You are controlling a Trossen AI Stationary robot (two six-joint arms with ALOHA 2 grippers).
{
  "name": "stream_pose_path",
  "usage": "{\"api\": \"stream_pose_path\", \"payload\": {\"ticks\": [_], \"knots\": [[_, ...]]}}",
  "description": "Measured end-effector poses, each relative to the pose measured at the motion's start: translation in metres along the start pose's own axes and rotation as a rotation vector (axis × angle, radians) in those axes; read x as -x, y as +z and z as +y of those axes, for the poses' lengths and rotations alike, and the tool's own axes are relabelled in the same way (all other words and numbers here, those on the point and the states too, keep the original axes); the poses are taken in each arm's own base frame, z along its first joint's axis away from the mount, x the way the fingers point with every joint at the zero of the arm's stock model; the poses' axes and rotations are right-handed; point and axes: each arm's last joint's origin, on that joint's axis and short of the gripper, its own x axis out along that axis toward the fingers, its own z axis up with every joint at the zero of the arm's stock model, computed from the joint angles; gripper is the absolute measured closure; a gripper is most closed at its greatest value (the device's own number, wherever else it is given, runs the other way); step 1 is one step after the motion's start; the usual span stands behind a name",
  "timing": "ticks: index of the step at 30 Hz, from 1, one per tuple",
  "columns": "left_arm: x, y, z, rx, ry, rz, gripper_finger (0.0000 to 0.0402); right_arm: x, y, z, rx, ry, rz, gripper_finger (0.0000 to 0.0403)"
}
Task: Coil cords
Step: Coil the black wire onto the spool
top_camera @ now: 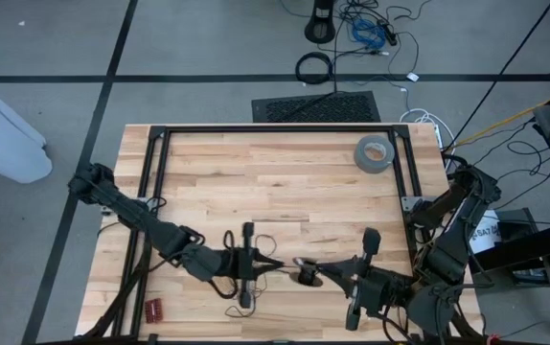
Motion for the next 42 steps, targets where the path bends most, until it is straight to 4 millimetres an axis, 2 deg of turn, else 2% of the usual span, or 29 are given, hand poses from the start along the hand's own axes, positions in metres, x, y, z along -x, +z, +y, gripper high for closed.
{"api": "stream_pose_path", "payload": {"ticks": [14, 18, 31, 42], "knots": [[0.051, 0.024, -0.015, 0.005, -0.006, -0.048, 0.0401, -0.001, -0.002, 0.000, 0.007, 0.015, 0.010, 0.0403], [0.061, 0.029, -0.018, 0.013, -0.027, -0.067, 0.0401, -0.004, -0.005, 0.001, 0.033, 0.085, 0.019, 0.0403], [0.065, 0.032, -0.021, 0.023, -0.039, -0.093, 0.0401, -0.025, -0.016, -0.005, 0.071, 0.125, 0.085, 0.0403], [0.065, 0.036, -0.021, 0.058, -0.038, -0.126, 0.0401, -0.053, -0.032, 0.004, 0.161, 0.071, 0.150, 0.0403]]}}
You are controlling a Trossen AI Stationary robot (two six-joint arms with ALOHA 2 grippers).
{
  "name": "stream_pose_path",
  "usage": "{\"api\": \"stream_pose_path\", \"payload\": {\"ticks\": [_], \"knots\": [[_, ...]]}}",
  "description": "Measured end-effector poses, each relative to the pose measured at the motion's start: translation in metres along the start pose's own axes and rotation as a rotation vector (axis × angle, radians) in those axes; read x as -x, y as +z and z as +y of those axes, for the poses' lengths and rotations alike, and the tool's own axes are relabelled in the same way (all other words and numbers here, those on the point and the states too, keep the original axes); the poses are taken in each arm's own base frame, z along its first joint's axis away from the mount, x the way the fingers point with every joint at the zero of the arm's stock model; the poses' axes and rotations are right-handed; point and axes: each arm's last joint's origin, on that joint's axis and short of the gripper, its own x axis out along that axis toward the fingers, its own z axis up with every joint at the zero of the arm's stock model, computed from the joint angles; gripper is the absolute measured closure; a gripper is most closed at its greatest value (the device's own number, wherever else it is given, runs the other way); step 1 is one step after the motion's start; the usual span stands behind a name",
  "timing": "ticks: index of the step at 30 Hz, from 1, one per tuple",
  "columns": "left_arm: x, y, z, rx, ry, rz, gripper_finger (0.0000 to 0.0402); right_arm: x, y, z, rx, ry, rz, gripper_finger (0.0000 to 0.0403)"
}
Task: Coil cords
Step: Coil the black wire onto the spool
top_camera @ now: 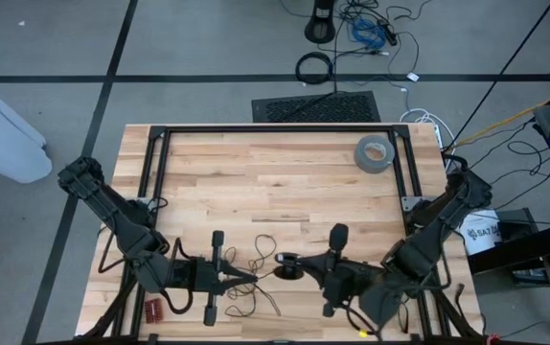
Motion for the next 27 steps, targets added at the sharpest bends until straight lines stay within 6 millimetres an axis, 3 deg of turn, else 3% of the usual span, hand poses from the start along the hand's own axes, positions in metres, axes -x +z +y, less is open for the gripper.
{"api": "stream_pose_path", "payload": {"ticks": [17, 27], "knots": [[-0.002, 0.005, 0.001, 0.047, 0.010, -0.050, 0.0401, -0.044, 0.001, 0.020, 0.103, -0.251, 0.015, 0.0403], [-0.033, -0.007, 0.001, 0.093, 0.078, -0.111, 0.0401, -0.051, 0.001, 0.015, 0.032, -0.293, 0.013, 0.0403]]}}
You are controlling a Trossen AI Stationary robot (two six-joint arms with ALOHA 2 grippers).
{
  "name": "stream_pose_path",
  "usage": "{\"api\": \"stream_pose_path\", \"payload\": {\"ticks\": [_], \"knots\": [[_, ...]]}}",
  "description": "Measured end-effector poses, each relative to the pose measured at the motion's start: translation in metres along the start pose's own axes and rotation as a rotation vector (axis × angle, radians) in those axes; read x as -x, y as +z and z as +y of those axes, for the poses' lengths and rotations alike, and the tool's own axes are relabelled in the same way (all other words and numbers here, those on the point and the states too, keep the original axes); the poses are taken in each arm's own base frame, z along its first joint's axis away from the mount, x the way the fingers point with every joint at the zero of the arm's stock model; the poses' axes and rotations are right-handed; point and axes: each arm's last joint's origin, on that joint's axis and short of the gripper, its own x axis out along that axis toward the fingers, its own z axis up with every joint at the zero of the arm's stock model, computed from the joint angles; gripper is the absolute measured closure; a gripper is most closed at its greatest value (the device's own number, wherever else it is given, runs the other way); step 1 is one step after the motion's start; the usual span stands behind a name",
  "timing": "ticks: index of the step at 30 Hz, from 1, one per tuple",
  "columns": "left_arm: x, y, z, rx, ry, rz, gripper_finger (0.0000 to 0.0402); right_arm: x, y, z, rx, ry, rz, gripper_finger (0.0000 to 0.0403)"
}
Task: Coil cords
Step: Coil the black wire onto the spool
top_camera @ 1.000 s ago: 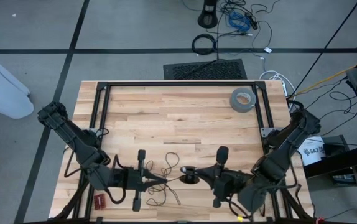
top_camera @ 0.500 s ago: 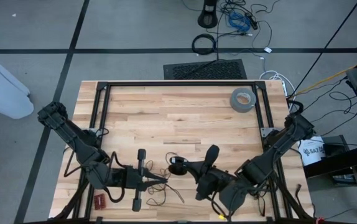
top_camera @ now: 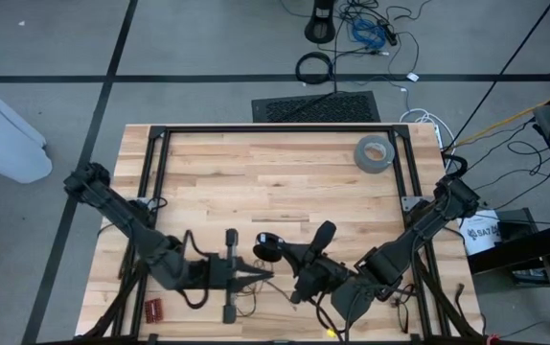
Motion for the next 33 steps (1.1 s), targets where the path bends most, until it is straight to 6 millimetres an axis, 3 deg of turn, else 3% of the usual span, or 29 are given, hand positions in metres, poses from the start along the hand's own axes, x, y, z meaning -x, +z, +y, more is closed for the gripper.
{"api": "stream_pose_path", "payload": {"ticks": [12, 28, 33], "knots": [[-0.033, -0.026, 0.013, -0.048, 0.085, 0.021, 0.0400, -0.003, -0.001, -0.002, -0.029, -0.035, 0.017, 0.0403], [-0.034, -0.030, 0.012, -0.093, 0.044, 0.053, 0.0378, 0.003, 0.002, -0.005, -0.051, -0.037, 0.007, 0.0403], [-0.033, -0.030, 0.010, -0.089, 0.012, 0.049, 0.0338, 0.004, 0.002, -0.005, -0.052, -0.038, 0.007, 0.0403]]}}
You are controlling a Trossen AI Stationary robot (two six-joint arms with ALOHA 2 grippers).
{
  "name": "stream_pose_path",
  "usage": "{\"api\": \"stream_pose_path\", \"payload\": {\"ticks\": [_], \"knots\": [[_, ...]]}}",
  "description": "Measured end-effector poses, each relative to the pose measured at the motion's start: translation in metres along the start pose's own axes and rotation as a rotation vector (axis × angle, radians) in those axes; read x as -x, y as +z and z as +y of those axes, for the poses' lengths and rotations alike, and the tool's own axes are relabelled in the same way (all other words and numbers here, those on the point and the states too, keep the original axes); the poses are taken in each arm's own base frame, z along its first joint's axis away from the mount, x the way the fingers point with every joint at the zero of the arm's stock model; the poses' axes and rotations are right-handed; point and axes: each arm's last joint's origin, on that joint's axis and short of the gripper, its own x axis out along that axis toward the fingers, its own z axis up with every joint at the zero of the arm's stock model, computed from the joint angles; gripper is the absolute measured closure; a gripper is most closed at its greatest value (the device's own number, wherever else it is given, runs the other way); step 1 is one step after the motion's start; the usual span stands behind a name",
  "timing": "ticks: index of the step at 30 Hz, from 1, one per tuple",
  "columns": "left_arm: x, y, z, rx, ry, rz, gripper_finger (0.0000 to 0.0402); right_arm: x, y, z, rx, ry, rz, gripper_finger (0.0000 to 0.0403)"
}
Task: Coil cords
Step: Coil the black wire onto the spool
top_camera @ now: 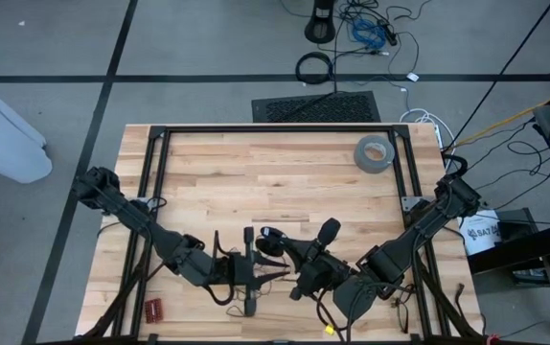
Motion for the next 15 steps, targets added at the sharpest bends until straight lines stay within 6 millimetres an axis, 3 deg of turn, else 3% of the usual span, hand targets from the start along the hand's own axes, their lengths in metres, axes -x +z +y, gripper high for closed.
{"api": "stream_pose_path", "payload": {"ticks": [8, 15], "knots": [[0.003, -0.002, -0.005, 0.003, -0.033, 0.017, 0.0242, 0.008, 0.004, -0.008, -0.014, 0.011, -0.016, 0.0403], [0.006, -0.004, -0.010, -0.013, -0.059, 0.046, 0.0213, 0.035, 0.014, -0.022, -0.064, 0.054, -0.062, 0.0403]]}}
